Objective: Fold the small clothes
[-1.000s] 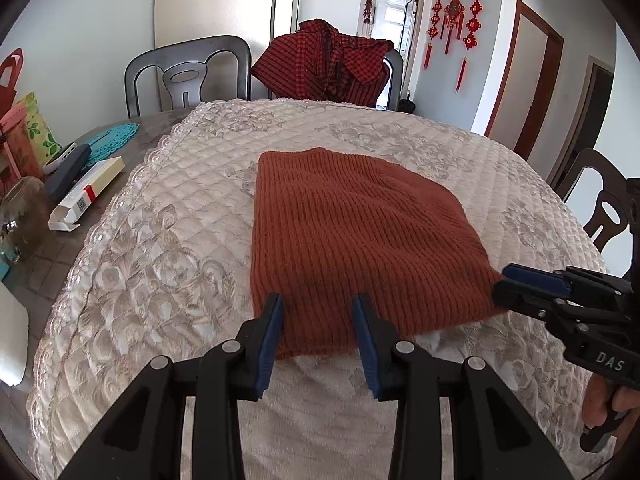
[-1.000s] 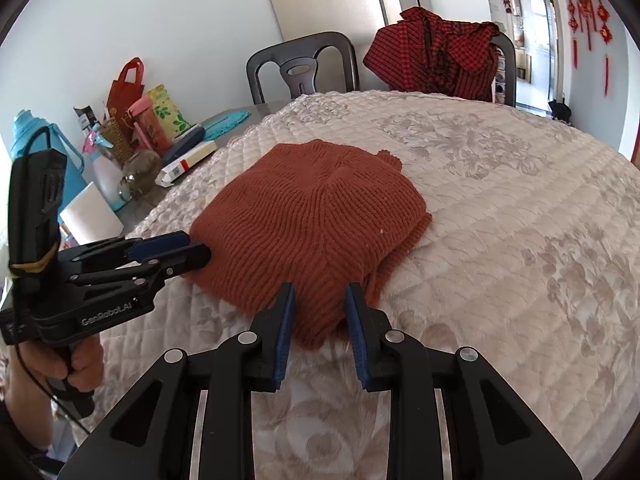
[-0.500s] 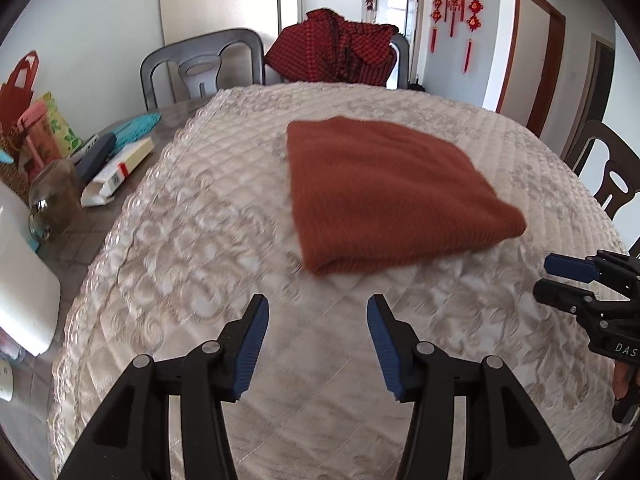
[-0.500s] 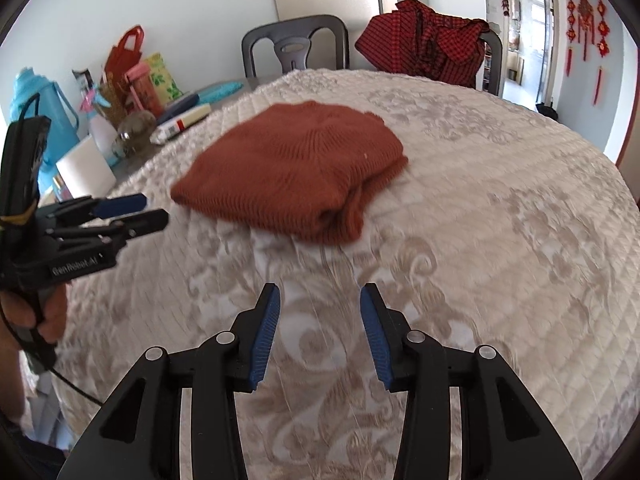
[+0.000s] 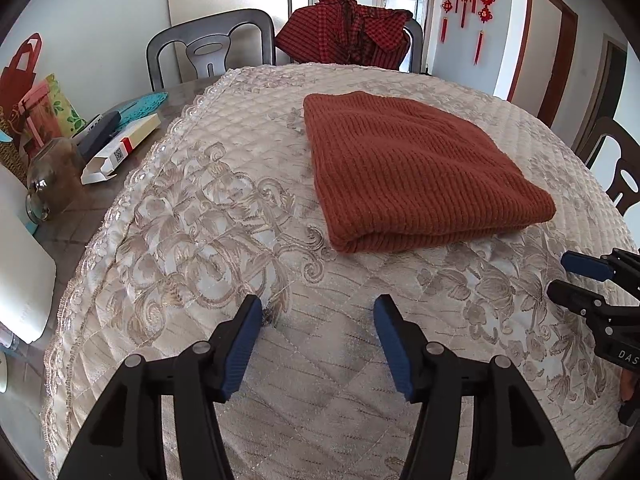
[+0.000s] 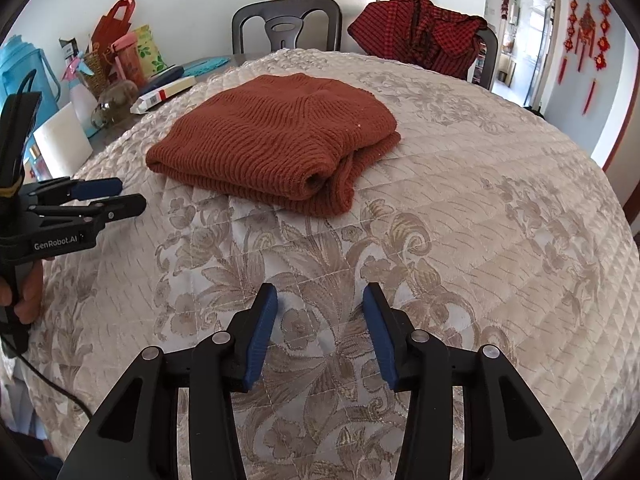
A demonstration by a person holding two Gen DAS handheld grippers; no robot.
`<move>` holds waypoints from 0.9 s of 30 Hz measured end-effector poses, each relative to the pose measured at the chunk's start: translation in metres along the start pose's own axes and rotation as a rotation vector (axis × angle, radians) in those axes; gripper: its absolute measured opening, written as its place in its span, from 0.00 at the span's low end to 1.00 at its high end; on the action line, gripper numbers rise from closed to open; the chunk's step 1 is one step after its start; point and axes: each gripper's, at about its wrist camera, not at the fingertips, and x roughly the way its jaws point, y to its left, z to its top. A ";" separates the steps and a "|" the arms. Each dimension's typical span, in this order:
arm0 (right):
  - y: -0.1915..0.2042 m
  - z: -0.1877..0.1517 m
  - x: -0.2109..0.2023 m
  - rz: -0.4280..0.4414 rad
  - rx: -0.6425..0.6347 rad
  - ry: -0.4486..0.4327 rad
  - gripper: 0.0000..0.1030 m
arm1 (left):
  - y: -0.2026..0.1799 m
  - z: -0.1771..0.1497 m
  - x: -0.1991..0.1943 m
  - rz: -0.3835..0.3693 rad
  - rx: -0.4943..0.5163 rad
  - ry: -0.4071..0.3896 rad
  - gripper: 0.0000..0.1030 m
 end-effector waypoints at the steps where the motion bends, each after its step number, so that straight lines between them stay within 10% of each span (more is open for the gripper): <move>1: -0.001 0.000 0.000 0.002 0.002 0.000 0.44 | 0.000 0.000 0.000 0.001 0.001 0.000 0.61; 27: 0.000 0.000 0.000 0.002 0.002 0.000 0.45 | 0.000 0.000 0.003 0.003 0.005 0.003 0.67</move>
